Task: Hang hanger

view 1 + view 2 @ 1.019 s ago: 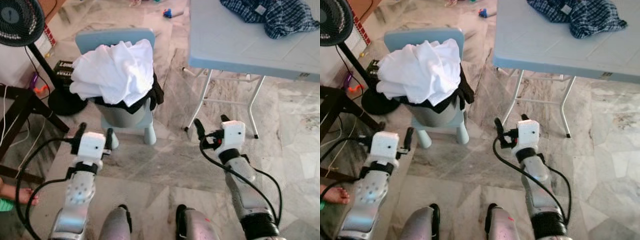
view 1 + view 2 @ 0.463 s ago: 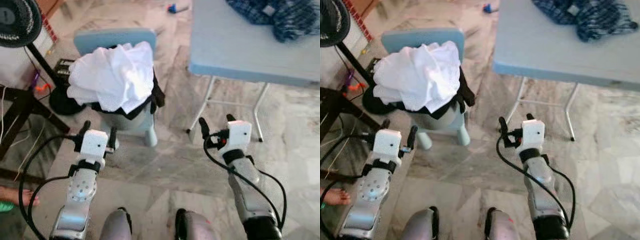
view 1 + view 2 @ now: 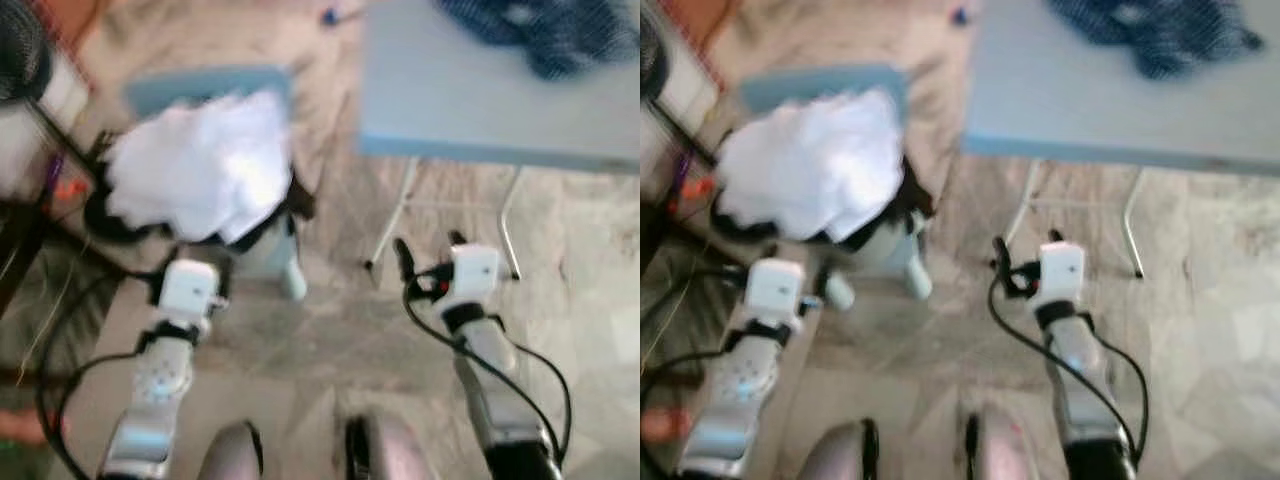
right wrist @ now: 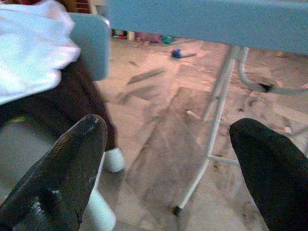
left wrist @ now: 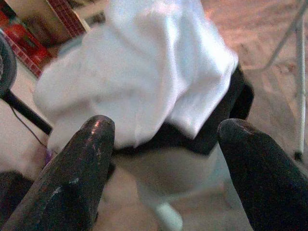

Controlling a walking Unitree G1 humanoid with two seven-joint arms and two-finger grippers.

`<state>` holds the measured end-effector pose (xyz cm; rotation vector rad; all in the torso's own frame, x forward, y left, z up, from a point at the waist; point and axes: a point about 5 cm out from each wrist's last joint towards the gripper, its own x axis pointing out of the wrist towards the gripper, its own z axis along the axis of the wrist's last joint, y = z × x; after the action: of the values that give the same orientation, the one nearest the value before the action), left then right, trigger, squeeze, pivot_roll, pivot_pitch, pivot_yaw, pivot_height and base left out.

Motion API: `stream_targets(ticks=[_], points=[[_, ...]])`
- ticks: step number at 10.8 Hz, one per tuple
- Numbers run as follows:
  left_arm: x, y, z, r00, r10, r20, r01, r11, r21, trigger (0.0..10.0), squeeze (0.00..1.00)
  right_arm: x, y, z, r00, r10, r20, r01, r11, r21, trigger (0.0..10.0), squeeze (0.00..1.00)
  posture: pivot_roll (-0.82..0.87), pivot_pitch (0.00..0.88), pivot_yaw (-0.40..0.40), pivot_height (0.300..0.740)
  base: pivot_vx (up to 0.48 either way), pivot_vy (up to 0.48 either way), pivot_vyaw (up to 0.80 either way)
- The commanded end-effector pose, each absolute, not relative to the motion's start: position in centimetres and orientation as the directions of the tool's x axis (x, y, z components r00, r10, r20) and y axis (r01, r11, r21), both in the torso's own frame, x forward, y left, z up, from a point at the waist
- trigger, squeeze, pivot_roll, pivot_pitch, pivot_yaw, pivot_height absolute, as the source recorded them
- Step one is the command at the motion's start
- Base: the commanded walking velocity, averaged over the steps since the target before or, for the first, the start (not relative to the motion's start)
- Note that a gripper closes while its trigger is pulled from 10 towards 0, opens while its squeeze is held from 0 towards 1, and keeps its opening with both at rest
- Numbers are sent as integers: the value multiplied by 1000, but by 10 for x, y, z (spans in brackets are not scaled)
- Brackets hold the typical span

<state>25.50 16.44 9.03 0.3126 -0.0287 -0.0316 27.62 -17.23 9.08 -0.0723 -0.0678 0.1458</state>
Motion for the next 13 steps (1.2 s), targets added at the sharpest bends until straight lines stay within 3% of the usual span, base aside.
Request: stream_targets(ticks=[1,5,12,13], points=[[250,160,86,999,-52,0,49,949,311,10000,0,274,-181,87,993,108,38,-105,992,-72,10000,0,14,288,-20,740,0,0,0],[244,173,87,999,32,-10,-27,953,302,10000,0,268,-179,81,991,133,3,-132,988,-73,10000,0,45,321,-35,740,0,0,0],[255,174,91,999,29,12,-32,950,312,10000,0,275,-174,83,992,122,17,-120,991,-66,10000,0,45,280,-23,740,0,480,0],[257,172,95,999,13,38,-25,945,325,10000,0,278,-172,85,992,126,24,-124,990,-64,10000,0,48,277,-23,740,0,0,0]])
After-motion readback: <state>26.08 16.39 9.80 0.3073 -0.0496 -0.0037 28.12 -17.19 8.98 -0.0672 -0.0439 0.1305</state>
